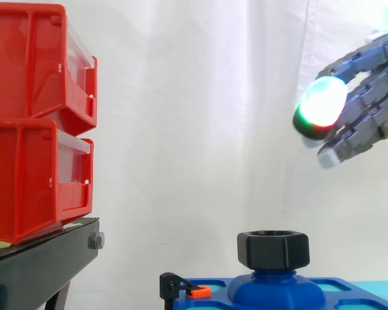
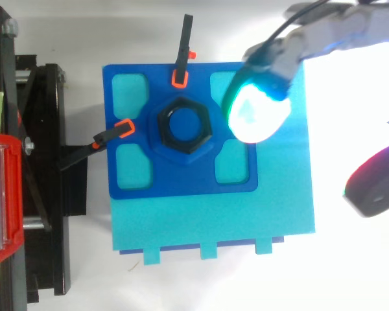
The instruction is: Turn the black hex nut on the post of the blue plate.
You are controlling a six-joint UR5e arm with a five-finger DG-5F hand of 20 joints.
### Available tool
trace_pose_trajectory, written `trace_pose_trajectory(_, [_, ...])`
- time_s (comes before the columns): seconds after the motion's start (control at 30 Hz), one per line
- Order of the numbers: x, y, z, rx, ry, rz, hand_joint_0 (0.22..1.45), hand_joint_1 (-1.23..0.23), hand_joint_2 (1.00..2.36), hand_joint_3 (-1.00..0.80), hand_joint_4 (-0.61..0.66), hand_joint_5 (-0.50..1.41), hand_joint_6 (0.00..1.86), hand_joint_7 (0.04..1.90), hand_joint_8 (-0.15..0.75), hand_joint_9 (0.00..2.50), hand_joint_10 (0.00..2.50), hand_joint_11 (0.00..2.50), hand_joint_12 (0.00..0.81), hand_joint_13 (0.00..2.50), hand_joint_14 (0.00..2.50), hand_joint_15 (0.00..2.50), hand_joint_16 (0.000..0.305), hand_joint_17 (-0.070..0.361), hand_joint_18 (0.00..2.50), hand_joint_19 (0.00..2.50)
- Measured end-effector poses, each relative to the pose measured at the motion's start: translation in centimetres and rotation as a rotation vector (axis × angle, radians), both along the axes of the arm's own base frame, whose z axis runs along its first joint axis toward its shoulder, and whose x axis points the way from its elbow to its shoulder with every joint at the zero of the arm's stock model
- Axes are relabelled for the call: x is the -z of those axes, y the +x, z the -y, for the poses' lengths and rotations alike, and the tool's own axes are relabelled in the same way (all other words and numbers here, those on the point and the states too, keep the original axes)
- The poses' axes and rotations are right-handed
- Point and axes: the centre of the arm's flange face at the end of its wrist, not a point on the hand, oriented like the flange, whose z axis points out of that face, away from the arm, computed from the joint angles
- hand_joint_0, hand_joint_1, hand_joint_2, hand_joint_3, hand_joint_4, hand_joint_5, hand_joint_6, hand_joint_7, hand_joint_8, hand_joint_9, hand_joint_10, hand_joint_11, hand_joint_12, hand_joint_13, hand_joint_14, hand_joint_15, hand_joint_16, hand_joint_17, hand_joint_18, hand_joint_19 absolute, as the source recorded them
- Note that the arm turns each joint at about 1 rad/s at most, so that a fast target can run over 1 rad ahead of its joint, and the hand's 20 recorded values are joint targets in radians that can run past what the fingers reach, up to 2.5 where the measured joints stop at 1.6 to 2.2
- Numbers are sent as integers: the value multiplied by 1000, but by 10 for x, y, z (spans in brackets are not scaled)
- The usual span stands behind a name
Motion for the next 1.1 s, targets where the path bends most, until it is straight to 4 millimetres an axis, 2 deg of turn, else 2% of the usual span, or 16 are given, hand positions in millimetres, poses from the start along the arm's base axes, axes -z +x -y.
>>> trace_pose_trajectory(0.2, [3,40,-13,-28,-37,7,451,-483,1000,-500,167,-221,502,763,248,348,0,0,377,309,0,0,60,134,112,0])
trace_pose_trajectory(0.4, [22,60,-22,-53,-76,16,452,-483,1000,-500,166,-220,502,766,248,348,0,0,377,309,0,0,59,133,110,0])
trace_pose_trajectory(0.67, [29,71,-31,-68,-104,50,453,-483,1000,-500,168,-219,502,763,249,348,0,0,378,310,0,0,59,133,111,0])
trace_pose_trajectory(1.1, [58,94,-38,-89,-166,63,454,-482,1000,-500,179,-214,502,768,251,353,0,0,379,309,0,0,59,133,112,0])
